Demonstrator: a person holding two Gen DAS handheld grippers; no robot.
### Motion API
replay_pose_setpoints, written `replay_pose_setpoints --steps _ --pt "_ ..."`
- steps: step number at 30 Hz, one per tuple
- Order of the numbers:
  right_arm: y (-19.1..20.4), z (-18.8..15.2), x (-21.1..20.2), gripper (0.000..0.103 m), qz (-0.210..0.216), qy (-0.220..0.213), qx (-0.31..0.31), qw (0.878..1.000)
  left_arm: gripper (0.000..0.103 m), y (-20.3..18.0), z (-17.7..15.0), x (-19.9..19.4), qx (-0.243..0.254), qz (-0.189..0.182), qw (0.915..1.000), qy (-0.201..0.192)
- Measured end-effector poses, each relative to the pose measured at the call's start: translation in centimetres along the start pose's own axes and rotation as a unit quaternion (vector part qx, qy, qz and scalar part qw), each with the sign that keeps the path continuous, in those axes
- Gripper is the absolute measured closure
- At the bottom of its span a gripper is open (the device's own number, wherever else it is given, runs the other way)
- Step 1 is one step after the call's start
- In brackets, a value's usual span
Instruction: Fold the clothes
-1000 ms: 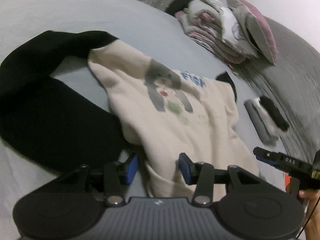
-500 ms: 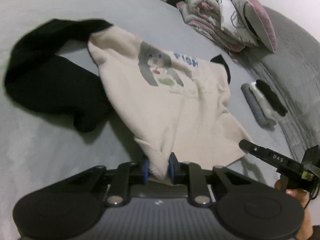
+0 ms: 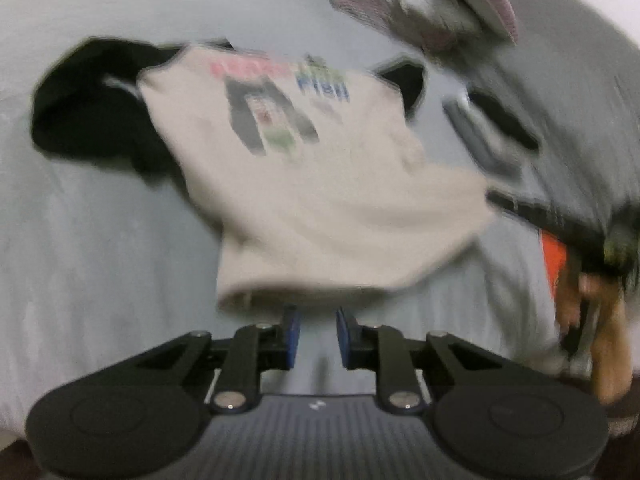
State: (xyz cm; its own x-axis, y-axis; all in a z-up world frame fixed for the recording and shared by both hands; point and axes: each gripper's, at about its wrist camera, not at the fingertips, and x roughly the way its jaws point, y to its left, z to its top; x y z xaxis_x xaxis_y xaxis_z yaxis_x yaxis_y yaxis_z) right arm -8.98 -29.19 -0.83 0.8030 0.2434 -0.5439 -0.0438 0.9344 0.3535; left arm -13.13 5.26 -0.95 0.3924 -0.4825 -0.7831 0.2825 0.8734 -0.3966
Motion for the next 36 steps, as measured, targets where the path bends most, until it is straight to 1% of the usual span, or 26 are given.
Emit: replay_pose_setpoints --steps 2,4,5,7,8,9,12,13,14,15,18,19,20,21,22,23,24,26,28,30,32,34,36 --pt "-0.8 -0.2 0.1 0.087 -0.013 0.013 0.010 1.000 0.083 0.0 -1.0 0.3 0.016 0.009 0.9997 0.015" --pt "-1.5 -0.4 0.2 0.087 -0.025 0.022 0.014 0.999 0.082 0.2 -1.7 0.2 0.022 0.024 0.9993 0.016" --pt "-1.7 -0.5 0.3 0.087 -0.031 0.025 0.012 0.999 0.079 0.6 -1.9 0.0 0.016 0.026 0.9995 0.010" --pt "-2.0 -0.9 0.4 0.087 -0.033 0.033 0.014 0.999 0.072 1.2 -2.1 -0.6 0.000 0.025 0.9997 -0.007" --pt "-2.1 -1.1 0.3 0.087 -0.032 0.036 0.015 0.999 0.063 1.7 -2.0 -1.0 -0.014 0.024 0.9994 -0.023" --pt "-2.2 -1.2 0.3 0.087 -0.032 0.039 0.015 0.999 0.057 2.2 -2.0 -1.4 -0.028 0.022 0.9986 -0.040" --pt "-2.0 -1.5 0.4 0.087 -0.032 0.043 0.010 0.999 0.057 4.2 -1.3 -1.6 -0.088 0.028 0.9920 -0.087" --pt "-2.0 -1.5 0.4 0.087 -0.033 0.043 0.009 0.998 0.057 5.0 -1.1 -1.5 -0.119 0.030 0.9877 -0.097" --pt "-2.0 -1.5 0.4 0.087 -0.033 0.044 0.010 0.998 0.057 5.7 -0.8 -1.1 -0.143 0.025 0.9843 -0.101" --pt "-2.0 -1.5 0.5 0.087 -0.033 0.044 0.011 0.998 0.058 6.4 -0.6 -0.6 -0.167 0.014 0.9806 -0.102" --pt "-2.2 -1.4 0.7 0.087 -0.033 0.046 0.016 0.998 0.059 6.9 -0.1 1.2 -0.198 0.000 0.9761 -0.090" --pt "-2.3 -1.4 0.8 0.087 -0.033 0.048 0.017 0.998 0.059 6.8 -0.1 1.8 -0.198 0.003 0.9764 -0.086" --pt "-2.4 -1.4 0.9 0.087 -0.033 0.050 0.018 0.998 0.064 6.6 0.0 2.4 -0.198 0.007 0.9767 -0.082" --pt "-2.5 -1.4 1.0 0.087 -0.034 0.052 0.017 0.998 0.073 6.2 0.0 2.8 -0.195 0.011 0.9773 -0.082" --pt "-2.5 -1.4 1.1 0.087 -0.034 0.055 0.016 0.998 0.079 5.8 0.0 3.0 -0.190 0.016 0.9782 -0.082" --pt "-2.5 -1.5 1.2 0.087 -0.035 0.057 0.013 0.998 0.091 5.5 -0.1 3.2 -0.186 0.018 0.9789 -0.082" --pt "-2.4 -1.5 1.2 0.087 -0.035 0.061 0.009 0.998 0.095 5.1 -0.1 3.3 -0.183 0.025 0.9791 -0.084" --pt "-2.3 -1.5 1.1 0.087 -0.033 0.062 0.003 0.998 0.095 4.9 -0.5 2.6 -0.178 0.044 0.9779 -0.100" --pt "-2.2 -1.5 0.9 0.087 -0.029 0.061 0.001 0.998 0.096 4.5 -1.0 1.0 -0.166 0.074 0.9751 -0.126" --pt "-2.0 -1.4 0.3 0.087 -0.017 0.060 0.003 0.998 0.096 3.9 -1.5 -0.8 -0.154 0.098 0.9716 -0.150" --pt "-1.5 -1.3 -0.4 0.087 0.000 0.061 -0.004 0.998 0.096 3.5 -2.2 -2.4 -0.142 0.113 0.9698 -0.163" --pt "-0.6 -1.3 -1.1 0.087 0.010 0.062 -0.024 0.998 0.096 2.8 -2.7 -3.5 -0.121 0.125 0.9710 -0.164" --pt "0.3 -1.6 -1.5 0.087 0.012 0.069 -0.050 0.996 0.096 2.5 -2.9 -3.4 -0.103 0.136 0.9740 -0.149"
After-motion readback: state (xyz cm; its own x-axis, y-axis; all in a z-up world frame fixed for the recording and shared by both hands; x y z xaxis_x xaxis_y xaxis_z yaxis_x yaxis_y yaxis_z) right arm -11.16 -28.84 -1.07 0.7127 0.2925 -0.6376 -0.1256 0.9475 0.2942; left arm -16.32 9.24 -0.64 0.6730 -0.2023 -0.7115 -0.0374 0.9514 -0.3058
